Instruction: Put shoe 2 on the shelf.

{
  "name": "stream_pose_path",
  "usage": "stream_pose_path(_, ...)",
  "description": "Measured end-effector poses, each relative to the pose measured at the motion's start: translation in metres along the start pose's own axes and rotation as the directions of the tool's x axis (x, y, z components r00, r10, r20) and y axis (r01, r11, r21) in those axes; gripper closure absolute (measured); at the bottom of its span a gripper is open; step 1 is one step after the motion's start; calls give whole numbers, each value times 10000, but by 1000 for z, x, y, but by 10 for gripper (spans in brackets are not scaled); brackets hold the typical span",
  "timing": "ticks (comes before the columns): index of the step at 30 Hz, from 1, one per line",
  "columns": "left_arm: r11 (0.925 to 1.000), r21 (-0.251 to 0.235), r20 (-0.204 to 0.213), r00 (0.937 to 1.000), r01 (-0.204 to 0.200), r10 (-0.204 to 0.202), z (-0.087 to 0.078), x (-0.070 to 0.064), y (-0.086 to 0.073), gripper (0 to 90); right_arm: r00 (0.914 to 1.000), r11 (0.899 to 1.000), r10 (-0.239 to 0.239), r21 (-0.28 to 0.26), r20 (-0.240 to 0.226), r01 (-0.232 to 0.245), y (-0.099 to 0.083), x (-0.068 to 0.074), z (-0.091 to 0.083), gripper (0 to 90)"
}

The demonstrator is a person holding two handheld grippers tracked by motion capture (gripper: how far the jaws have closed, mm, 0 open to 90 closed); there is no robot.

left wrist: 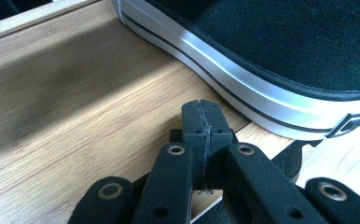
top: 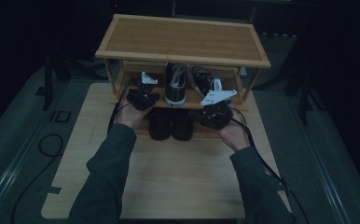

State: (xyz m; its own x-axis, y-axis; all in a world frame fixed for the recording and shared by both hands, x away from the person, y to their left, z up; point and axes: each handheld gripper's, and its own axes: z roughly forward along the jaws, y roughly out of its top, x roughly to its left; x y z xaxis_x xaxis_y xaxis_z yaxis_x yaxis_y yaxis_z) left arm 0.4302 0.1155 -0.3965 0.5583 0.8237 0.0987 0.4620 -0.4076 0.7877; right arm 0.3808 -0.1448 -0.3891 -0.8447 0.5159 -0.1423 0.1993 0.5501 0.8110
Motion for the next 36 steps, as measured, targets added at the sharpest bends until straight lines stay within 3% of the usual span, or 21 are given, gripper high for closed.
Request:
stream_pose_path(13,10000,21,50,10000,-43,42,0,1,0,900,9997,9996,214,-171,92,-212,-19,-11,-29,864)
stream_pose_path(33,10000,18,11,10000,-5,5,0,0,0,900,9988,9993,211,313,432,-225,-48,-27,-59,899)
stream_pose_path(36,9998,102,-71,9999,-155,155,0,-1,1,900,9988,9992,266,280,414,-277,-52,-29,-65,899)
